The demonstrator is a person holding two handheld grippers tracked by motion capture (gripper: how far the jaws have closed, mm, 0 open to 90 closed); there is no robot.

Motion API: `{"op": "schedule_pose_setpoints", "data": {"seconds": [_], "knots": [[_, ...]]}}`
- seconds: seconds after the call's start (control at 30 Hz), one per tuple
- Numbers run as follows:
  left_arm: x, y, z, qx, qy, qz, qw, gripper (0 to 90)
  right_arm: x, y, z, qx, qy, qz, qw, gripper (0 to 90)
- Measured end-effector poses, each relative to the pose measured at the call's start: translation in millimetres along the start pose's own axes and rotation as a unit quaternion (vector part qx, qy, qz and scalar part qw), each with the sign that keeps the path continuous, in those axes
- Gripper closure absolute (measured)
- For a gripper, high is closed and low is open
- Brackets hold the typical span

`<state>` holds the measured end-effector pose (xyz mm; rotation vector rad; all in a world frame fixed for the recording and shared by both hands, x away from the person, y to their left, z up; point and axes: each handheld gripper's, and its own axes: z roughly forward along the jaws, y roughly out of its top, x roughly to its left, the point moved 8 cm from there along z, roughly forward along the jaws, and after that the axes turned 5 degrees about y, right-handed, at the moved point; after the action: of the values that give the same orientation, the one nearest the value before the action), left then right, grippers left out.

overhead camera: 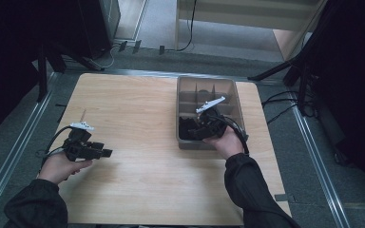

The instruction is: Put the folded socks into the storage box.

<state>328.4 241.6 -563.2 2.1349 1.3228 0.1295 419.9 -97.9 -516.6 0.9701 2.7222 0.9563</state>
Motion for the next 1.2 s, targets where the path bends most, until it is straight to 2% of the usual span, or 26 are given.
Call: {"op": "schedule_pose_setpoints", "data": {"seconds": [0.13, 0.2, 0.37, 0.53, 0.57, 0.7, 0.9, 1.03, 1.2], "knots": [[-0.4, 0.1, -0.2, -0.001, 0.0, -0.001, 1.0, 42.8, 1.7, 7.0, -9.8, -0.015, -0.005, -0.004, 0.9999, 42.7], [-0.1, 0.1, -0.3, -0.001, 0.001, 0.001, 1.0, 42.8, 3.2, 10.6, -13.8, -0.018, -0.007, -0.009, 0.9998, 45.1], [0.0, 0.3, -0.9, -0.002, 0.0, 0.0, 1.0, 42.8, 5.6, 20.1, -21.1, -0.026, -0.015, -0.006, 0.9995, 60.4], [1.0, 0.4, -1.2, -0.003, 0.001, -0.001, 1.0, 42.8, 10.8, 29.9, -25.6, -0.04, -0.015, -0.008, 0.9991, 87.0], [0.9, 0.4, -1.1, -0.003, 0.001, -0.001, 1.0, 42.8, 12.4, 30.9, -25.1, -0.039, -0.012, -0.009, 0.9991, 89.9], [-0.1, 0.2, -0.8, -0.002, 0.0, 0.0, 1.0, 42.8, 15.0, 31.0, -17.2, -0.029, -0.015, -0.017, 0.9993, 90.0], [-0.1, -0.2, 0.4, 0.002, 0.001, 0.002, 1.0, 42.8, 0.8, 16.5, 1.3, -0.001, -0.024, -0.001, 0.9997, 90.0], [0.4, -0.7, 0.8, 0.004, 0.002, 0.003, 1.0, 42.8, -0.9, 6.1, 11.8, 0.016, -0.024, 0.004, 0.9996, 90.0], [-0.1, -0.8, 1.0, 0.004, 0.003, 0.004, 1.0, 42.7, -0.8, 2.6, 16.3, 0.021, -0.017, 0.007, 0.9996, 90.0]]}}
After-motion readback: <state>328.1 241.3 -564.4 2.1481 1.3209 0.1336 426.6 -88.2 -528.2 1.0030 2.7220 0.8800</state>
